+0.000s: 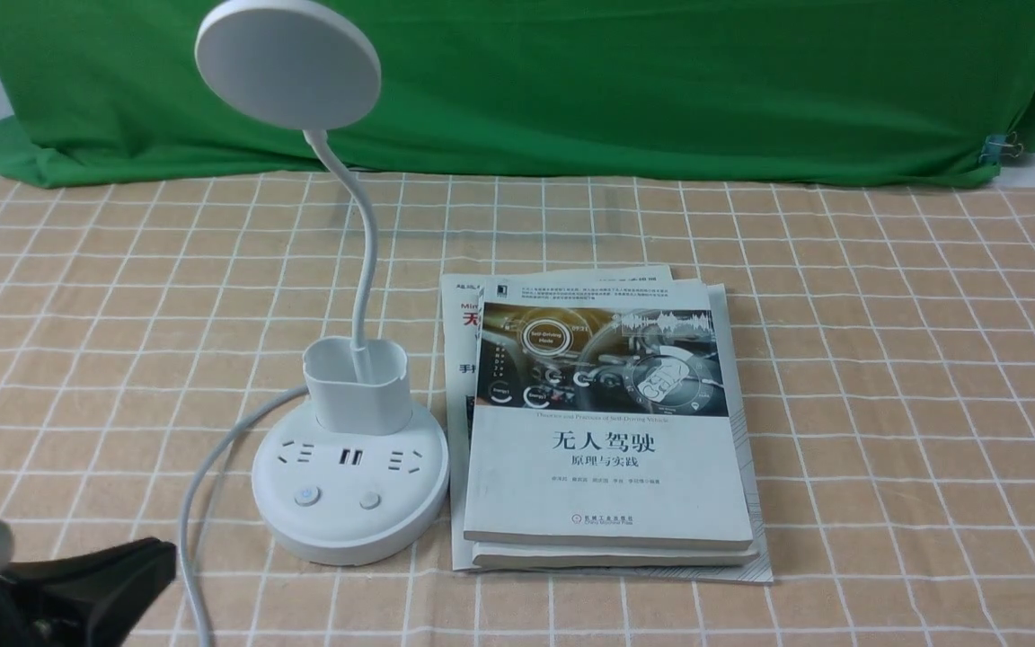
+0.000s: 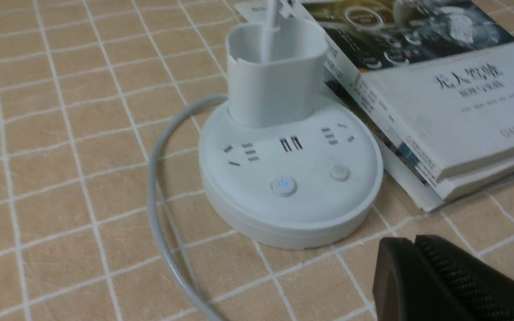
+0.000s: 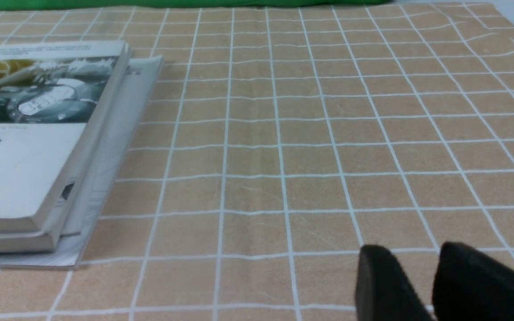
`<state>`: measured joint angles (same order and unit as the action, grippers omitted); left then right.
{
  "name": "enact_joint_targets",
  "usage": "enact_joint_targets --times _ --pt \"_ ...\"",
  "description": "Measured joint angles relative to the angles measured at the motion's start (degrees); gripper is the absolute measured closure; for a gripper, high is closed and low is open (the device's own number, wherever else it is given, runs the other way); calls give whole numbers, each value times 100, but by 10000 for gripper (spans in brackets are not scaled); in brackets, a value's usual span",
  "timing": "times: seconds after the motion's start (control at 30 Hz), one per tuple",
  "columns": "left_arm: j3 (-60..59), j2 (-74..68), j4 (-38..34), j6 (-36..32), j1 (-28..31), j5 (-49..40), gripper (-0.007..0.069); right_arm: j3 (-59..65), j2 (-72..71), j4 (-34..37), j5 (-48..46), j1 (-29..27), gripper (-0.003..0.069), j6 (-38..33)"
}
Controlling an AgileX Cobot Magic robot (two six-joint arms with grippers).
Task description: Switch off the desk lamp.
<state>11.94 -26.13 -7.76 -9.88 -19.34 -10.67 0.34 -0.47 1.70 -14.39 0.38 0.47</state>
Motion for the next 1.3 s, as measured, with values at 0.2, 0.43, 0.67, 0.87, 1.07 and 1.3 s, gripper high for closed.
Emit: enact_joint_targets --times 0.2,0.43,0.67,0.87,1.07,1.3 --pt "-469 1215 -10 -11 1105 44 608 0 0 0 0 0 416 0" --pt "-1079 2257 -199 -11 1746 -485 608 0 0 0 0 0 416 0" --pt "-1229 2613 -405 34 1849 -633 608 0 0 -6 0 0 416 0" --pt "-1229 2617 -426 45 1849 -633 608 0 0 -6 0 0 416 0" --pt "-1229 2617 -426 28 1849 -633 608 0 0 -6 0 0 416 0" --pt "-1229 2617 -426 28 1849 -633 608 0 0 -6 0 0 416 0"
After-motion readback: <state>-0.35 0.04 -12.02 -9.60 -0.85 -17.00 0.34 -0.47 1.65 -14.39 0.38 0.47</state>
